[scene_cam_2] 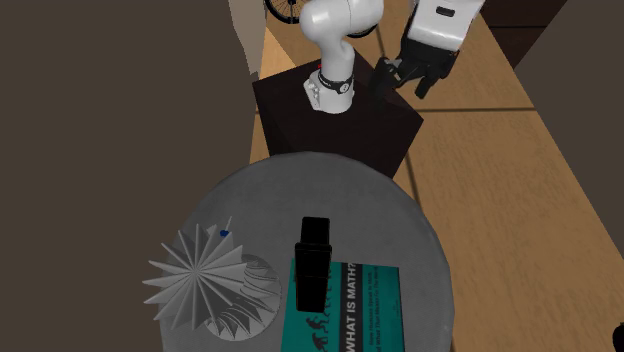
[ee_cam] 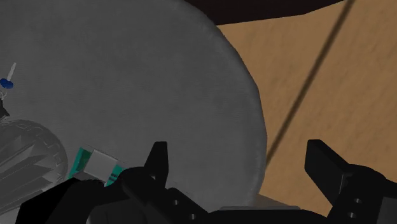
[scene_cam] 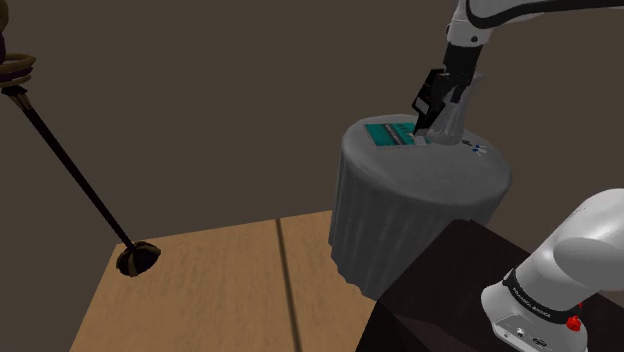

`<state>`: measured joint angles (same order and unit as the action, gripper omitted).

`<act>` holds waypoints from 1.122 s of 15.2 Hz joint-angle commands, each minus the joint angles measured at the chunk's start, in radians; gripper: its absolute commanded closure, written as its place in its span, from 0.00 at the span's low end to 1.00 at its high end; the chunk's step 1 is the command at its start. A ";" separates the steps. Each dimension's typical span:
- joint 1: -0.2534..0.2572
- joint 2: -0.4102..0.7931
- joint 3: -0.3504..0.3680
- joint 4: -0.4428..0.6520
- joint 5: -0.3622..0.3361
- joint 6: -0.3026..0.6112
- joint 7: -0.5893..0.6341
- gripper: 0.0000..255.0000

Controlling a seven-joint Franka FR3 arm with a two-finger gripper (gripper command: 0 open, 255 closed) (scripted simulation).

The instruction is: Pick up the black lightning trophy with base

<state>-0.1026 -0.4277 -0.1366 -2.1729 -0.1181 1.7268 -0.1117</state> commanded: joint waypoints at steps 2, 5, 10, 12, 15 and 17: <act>-0.020 0.092 -0.042 0.058 0.002 0.041 -0.025 0.00; -0.039 0.183 -0.082 0.121 0.015 0.076 -0.051 0.00; -0.073 0.344 -0.142 0.245 0.056 0.118 -0.100 0.00; -0.089 0.412 -0.163 0.303 0.080 0.128 -0.121 0.00; -0.118 0.516 -0.191 0.398 0.123 0.135 -0.153 0.00; -0.142 0.588 -0.206 0.468 0.154 0.134 -0.174 0.00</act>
<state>-0.2340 0.1224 -0.3354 -1.7378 0.0195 1.8561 -0.2770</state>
